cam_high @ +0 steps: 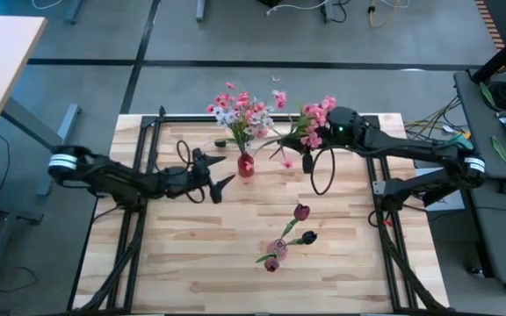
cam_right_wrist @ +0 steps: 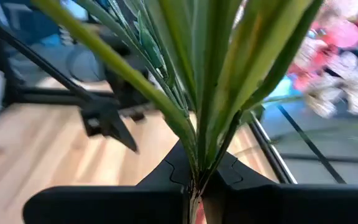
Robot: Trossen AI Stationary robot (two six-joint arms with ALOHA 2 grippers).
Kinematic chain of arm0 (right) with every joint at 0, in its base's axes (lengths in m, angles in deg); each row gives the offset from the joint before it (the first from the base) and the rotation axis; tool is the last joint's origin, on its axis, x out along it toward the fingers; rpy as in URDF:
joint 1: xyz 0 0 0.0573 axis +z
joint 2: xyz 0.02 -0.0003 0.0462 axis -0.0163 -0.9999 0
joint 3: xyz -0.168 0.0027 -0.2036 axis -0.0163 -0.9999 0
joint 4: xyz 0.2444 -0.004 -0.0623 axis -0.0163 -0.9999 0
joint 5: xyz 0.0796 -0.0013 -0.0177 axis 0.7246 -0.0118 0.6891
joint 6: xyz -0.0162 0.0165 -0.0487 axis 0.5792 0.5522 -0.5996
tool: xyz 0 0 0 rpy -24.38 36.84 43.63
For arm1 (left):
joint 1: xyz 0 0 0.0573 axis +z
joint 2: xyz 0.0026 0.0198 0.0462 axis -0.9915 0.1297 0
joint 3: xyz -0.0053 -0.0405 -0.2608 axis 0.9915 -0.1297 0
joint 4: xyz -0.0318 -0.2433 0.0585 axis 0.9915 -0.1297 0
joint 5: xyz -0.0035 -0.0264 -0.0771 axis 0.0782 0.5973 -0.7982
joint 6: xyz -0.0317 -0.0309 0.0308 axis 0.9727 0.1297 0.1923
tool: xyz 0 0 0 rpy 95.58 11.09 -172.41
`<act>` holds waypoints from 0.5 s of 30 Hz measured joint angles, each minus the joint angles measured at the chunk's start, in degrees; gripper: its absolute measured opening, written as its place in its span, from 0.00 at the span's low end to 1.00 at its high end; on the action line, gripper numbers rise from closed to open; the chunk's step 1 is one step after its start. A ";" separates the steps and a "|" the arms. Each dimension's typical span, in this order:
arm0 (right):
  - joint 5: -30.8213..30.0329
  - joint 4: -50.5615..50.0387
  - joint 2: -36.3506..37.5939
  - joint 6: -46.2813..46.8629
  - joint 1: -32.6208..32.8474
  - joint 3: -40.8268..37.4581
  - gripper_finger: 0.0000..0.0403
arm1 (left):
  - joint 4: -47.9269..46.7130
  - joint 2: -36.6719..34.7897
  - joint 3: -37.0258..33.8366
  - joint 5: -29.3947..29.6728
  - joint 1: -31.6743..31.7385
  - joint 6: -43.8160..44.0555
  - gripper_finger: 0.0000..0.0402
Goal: Sort flowers into vase by color
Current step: Put the pink flowers into the red vase
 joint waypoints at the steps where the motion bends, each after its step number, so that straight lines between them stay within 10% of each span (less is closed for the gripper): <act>1: 1.34 1.94 -0.24 0.44 0.02 -0.57 0.02 | 3.34 2.17 -0.02 -0.01 0.29 -0.63 0.81; 15: 4.16 4.63 -0.25 1.34 -0.33 -2.17 0.02 | 19.48 24.04 4.35 -2.76 4.60 -1.96 0.81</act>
